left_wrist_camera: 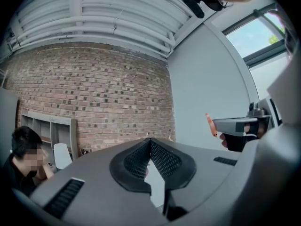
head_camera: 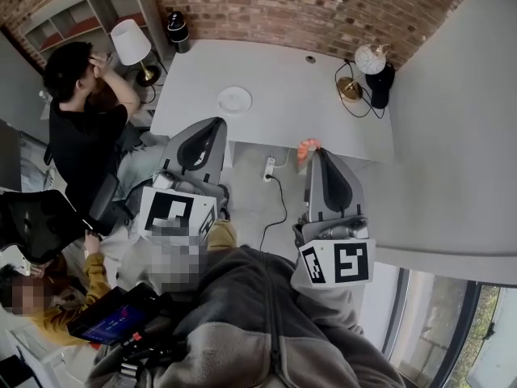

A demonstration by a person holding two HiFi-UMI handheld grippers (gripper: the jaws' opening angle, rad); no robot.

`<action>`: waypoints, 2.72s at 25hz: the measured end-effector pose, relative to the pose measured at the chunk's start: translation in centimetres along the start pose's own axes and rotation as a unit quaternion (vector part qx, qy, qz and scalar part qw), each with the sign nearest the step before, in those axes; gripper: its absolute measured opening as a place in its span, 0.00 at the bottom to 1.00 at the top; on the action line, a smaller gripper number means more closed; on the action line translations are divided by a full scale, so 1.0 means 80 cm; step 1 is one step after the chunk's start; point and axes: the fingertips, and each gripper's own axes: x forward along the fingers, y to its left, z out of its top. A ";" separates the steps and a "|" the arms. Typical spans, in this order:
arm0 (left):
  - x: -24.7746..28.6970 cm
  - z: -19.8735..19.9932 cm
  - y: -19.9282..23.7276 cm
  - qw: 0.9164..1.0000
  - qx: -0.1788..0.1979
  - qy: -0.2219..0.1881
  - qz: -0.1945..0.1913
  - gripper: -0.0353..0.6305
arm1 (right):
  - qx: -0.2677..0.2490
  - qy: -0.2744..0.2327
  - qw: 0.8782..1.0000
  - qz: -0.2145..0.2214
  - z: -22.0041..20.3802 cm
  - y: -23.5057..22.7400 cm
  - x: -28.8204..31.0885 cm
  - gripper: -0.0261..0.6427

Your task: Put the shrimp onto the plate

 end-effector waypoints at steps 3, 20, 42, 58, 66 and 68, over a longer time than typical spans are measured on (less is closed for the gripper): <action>0.012 -0.002 0.017 1.000 -0.003 0.003 0.000 0.06 | -0.007 0.005 1.000 0.000 -0.002 0.001 0.022 0.04; 0.099 -0.024 0.139 0.999 -0.020 0.026 0.022 0.06 | -0.002 0.026 0.999 0.031 -0.028 0.008 0.183 0.04; 0.208 -0.040 0.258 0.998 -0.046 0.036 0.011 0.06 | 0.004 0.052 0.998 0.039 -0.050 0.004 0.359 0.04; 0.269 -0.070 0.332 0.997 -0.061 0.055 0.001 0.06 | 0.009 0.069 0.997 0.032 -0.078 -0.001 0.458 0.04; 0.294 -0.063 0.333 0.996 -0.064 0.058 -0.008 0.06 | 0.008 0.069 0.997 0.034 -0.072 -0.009 0.474 0.04; 0.301 -0.058 0.324 0.996 -0.062 0.059 -0.011 0.06 | 0.011 0.069 0.997 0.034 -0.069 -0.018 0.473 0.04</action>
